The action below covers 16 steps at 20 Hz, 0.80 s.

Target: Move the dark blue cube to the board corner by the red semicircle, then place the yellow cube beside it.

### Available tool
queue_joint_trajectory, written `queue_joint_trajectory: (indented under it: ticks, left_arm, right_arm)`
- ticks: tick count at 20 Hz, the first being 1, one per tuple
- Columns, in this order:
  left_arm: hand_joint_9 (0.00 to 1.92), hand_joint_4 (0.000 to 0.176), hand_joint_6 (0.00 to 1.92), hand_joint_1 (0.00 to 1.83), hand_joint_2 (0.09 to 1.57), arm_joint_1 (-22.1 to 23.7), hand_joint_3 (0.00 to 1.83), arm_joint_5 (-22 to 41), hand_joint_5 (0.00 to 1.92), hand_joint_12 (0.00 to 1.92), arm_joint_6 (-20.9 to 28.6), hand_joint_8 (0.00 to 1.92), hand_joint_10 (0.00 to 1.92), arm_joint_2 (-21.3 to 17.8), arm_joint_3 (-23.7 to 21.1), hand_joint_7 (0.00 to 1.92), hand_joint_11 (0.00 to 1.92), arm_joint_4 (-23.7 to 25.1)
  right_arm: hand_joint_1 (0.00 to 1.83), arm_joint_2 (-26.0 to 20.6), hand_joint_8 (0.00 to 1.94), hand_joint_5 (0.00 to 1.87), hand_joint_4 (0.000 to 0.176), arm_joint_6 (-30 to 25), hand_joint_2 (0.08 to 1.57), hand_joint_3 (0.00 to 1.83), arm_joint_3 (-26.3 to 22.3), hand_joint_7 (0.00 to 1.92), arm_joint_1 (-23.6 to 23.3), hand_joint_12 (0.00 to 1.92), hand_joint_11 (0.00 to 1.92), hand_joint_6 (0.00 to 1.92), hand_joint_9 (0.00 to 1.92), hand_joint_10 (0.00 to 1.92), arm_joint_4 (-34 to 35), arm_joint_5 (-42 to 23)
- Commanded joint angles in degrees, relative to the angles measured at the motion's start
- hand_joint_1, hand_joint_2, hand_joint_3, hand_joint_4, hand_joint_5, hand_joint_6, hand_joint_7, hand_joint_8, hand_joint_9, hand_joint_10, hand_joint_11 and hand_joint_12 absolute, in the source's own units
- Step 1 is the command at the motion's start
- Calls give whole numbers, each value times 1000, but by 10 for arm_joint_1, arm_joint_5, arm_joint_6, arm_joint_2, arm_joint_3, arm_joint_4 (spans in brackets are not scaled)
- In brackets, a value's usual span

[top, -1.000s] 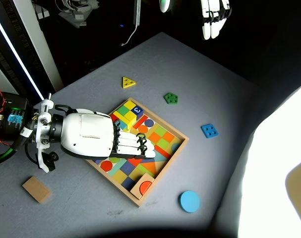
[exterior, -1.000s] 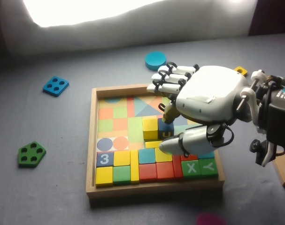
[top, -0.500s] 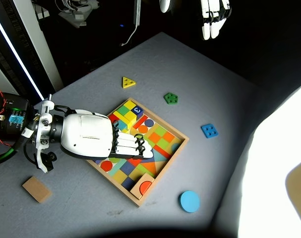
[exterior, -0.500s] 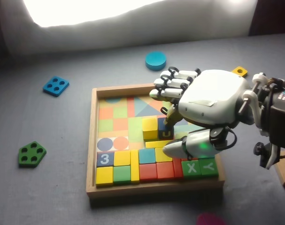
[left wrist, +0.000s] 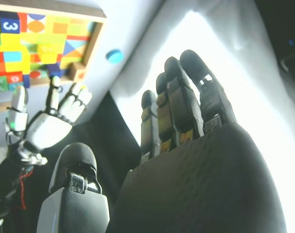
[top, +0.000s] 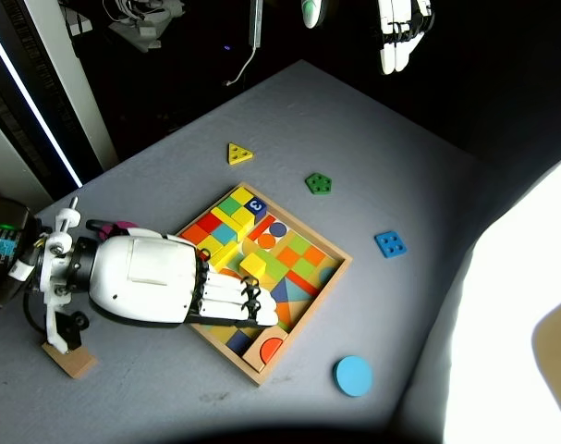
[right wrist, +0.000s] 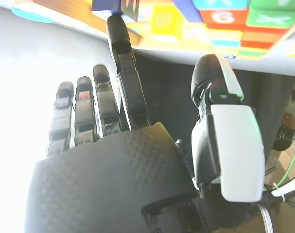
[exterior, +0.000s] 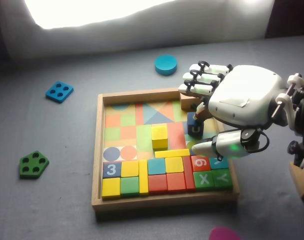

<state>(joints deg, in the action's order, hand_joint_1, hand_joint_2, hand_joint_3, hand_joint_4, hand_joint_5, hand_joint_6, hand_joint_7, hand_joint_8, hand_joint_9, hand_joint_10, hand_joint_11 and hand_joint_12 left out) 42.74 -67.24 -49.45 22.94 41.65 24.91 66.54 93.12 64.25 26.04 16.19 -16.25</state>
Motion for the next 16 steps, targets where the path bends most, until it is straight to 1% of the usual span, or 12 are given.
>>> queue_joint_trajectory:
  ticks: [1, 3, 6, 8, 9, 10, 11, 12, 13, 14, 15, 16]
  left_arm:
    - [355, 69, 3, 132, 1200, 10, 0, 56, 262, 992, 0, 4, 4, -1, -1, 275, 0, 9]
    - [336, 69, 0, 137, 1208, 10, 0, 56, 252, 958, 0, 1, 2, -1, -1, 271, 0, 9]
    - [344, 67, 5, 124, 1212, 10, 0, 56, 255, 981, 0, 4, 5, -1, -1, 283, 0, 9]
    - [338, 59, 0, 133, 1214, 10, 1, 56, 244, 978, 0, 2, 2, -1, -1, 280, 0, 9]
    - [329, 58, 1, 104, 1223, 10, 5, 56, 235, 976, 0, 1, 1, -1, -1, 271, 0, 9]
    - [339, 48, 1, 68, 1230, 10, 5, 56, 233, 998, 0, 2, 4, -1, -1, 277, 0, 9]
    - [339, 50, 0, 17, 1235, 10, 5, 56, 231, 1007, 0, 1, 2, -1, -1, 279, 0, 9]
    - [330, 44, 1, 29, 1242, 10, 5, 56, 232, 980, 0, 0, 1, -1, -2, 278, 0, 9]
    - [330, 44, 1, 29, 1242, 10, 5, 56, 232, 980, 0, 0, 1, -1, -2, 278, 0, 9]
    - [337, 40, 2, 20, 1247, 10, 6, 56, 235, 978, 0, 3, 4, -1, -2, 285, 0, 9]
    - [348, 50, 6, 27, 1246, 10, 3, 56, 252, 1020, 0, 5, 6, -1, -2, 302, 0, 9]
    - [330, 50, 2, 76, 1241, 10, 0, 56, 244, 1012, 0, 0, 1, -1, -2, 276, 0, 9]
  right_arm:
    - [0, -4, 2, 784, 0, 3, 1175, 0, 7, 109, 3, 0, 0, 34, 0, 0, 1, -47]
    - [0, -1, 2, 785, 0, 4, 1181, 1, 18, 105, 6, 0, 0, 33, 0, 0, 5, -54]
    - [0, 8, 5, 790, 0, 6, 1188, 5, 36, 114, 10, 0, 0, 33, 0, 0, 6, -66]
    - [0, 14, 4, 776, 0, 7, 1189, 5, 48, 112, 10, 0, 0, 26, 0, 0, 14, -66]
    - [0, 16, 2, 776, 0, 7, 1194, 7, 52, 108, 10, 0, 0, 25, 0, 0, 17, -66]
    - [0, 18, 3, 789, 0, 7, 1200, 9, 55, 112, 9, 0, 0, 30, 0, 0, 18, -67]
    - [0, 19, 7, 800, 0, 8, 1201, 9, 59, 123, 9, 0, 0, 33, 0, 0, 18, -67]
    - [0, 19, 5, 791, 0, 9, 1202, 9, 60, 119, 9, 0, 0, 29, 0, 0, 18, -67]
    - [0, 19, 5, 791, 0, 9, 1202, 9, 61, 119, 9, 0, 0, 29, 0, 0, 18, -67]
    - [0, 19, 7, 792, 0, 10, 1203, 9, 61, 124, 9, 0, 0, 29, 0, 0, 18, -67]
    - [0, 19, 10, 801, 3, 12, 1198, 6, 61, 133, 9, 0, 0, 32, 0, 0, 18, -67]
    - [0, 18, 12, 793, 3, 15, 1190, 2, 61, 142, 9, 0, 0, 27, 0, 0, 18, -67]
